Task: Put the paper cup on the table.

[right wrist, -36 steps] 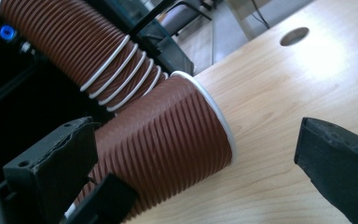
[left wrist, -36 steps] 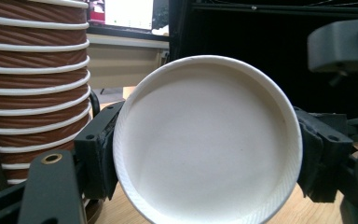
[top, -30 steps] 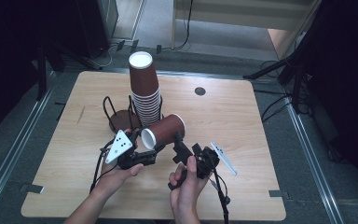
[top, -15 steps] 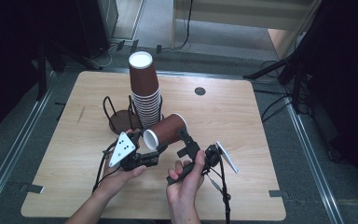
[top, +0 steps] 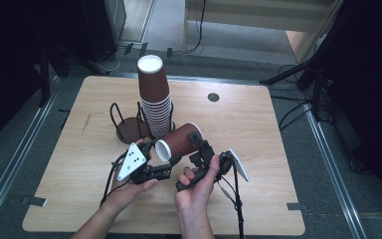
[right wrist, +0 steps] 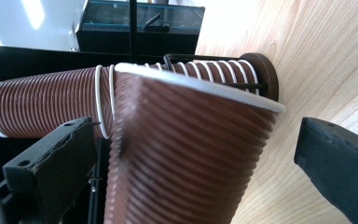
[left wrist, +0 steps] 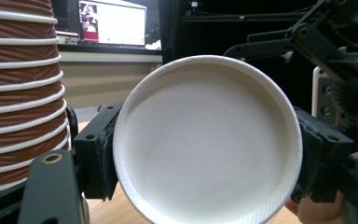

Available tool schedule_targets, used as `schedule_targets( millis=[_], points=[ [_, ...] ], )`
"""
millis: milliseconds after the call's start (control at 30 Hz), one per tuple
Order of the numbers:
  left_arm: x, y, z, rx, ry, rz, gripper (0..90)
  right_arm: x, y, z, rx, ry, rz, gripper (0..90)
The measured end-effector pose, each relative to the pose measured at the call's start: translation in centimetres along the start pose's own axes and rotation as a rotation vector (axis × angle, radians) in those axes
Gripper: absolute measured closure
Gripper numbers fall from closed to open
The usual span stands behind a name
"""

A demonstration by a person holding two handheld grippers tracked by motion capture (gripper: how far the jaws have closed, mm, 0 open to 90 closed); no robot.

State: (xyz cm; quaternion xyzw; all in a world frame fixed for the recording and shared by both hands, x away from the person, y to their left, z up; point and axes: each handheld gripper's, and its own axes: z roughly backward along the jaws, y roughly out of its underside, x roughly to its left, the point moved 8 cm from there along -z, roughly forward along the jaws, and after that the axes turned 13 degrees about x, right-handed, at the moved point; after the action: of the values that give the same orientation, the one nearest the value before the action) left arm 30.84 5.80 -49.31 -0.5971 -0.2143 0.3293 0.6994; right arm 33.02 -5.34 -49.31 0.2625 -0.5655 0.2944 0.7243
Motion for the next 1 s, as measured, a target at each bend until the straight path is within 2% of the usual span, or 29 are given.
schedule_targets(
  millis=[167,567,800,1000],
  points=[
    [-0.3,0.1,-0.1,0.002,0.015,0.0,23.3,0.0,-0.2,-0.4,0.019,-0.022,-0.032,0.0],
    [-0.4,0.0,0.1,0.005,0.027,-0.008,23.3,0.0,-0.3,-1.5,0.085,-0.066,-0.038,0.0],
    [-0.7,0.0,0.1,0.006,0.039,-0.014,23.3,-0.3,-0.4,-1.8,0.11,-0.072,-0.049,0.1],
    [-0.7,0.2,0.0,0.023,0.034,-0.023,23.1,-0.5,-0.5,-1.9,0.109,-0.07,-0.058,5.2]
  ],
)
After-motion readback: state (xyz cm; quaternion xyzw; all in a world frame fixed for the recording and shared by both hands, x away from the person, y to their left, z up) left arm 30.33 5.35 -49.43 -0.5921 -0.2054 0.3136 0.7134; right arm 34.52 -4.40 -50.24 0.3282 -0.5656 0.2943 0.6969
